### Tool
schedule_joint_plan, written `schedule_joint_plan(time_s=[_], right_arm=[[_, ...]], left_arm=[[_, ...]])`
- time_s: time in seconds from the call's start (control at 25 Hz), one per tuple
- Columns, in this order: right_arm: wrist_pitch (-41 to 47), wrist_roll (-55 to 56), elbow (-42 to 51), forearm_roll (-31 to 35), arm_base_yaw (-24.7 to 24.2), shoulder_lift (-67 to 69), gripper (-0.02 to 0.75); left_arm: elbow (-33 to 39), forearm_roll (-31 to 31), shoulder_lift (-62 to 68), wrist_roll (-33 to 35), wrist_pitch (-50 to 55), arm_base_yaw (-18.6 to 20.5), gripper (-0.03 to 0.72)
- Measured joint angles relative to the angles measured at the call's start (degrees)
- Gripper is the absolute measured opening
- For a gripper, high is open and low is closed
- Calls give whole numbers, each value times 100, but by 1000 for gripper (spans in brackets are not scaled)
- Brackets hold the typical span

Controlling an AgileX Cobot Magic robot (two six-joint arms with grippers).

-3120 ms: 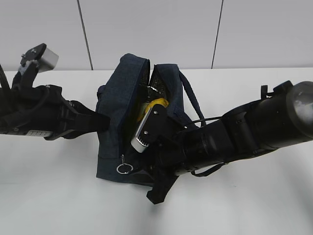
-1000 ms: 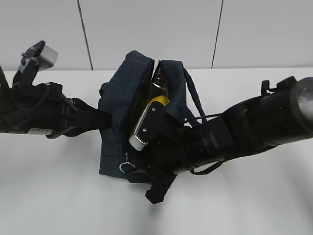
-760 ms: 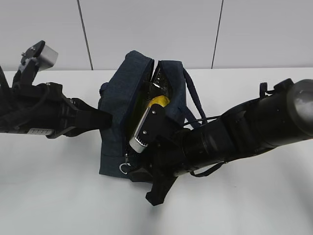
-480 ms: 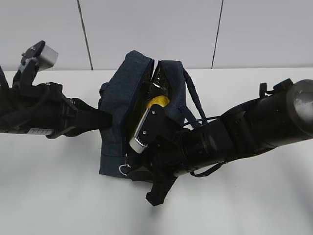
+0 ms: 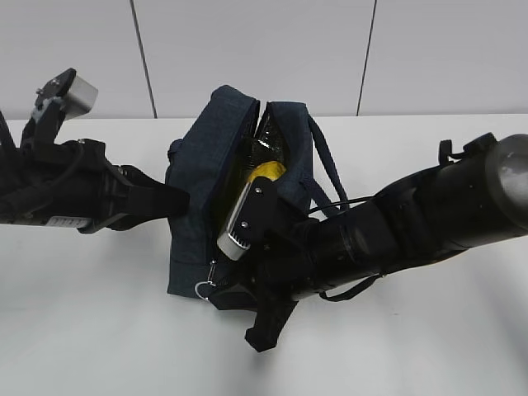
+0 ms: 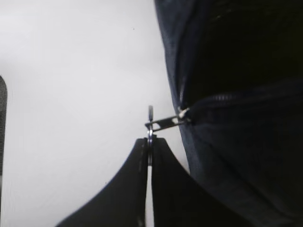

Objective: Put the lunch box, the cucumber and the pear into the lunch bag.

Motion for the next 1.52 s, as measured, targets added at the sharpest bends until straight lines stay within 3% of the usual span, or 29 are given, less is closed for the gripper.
schedule_joint_plan(time_s=[0.52, 1.52], right_arm=[[24, 360, 27, -480, 0, -590, 0], [-149, 405, 53, -527, 0, -1133, 0]], left_arm=[[0, -10, 0, 8, 5, 0, 6], [0, -1, 53, 19, 19, 0, 6]])
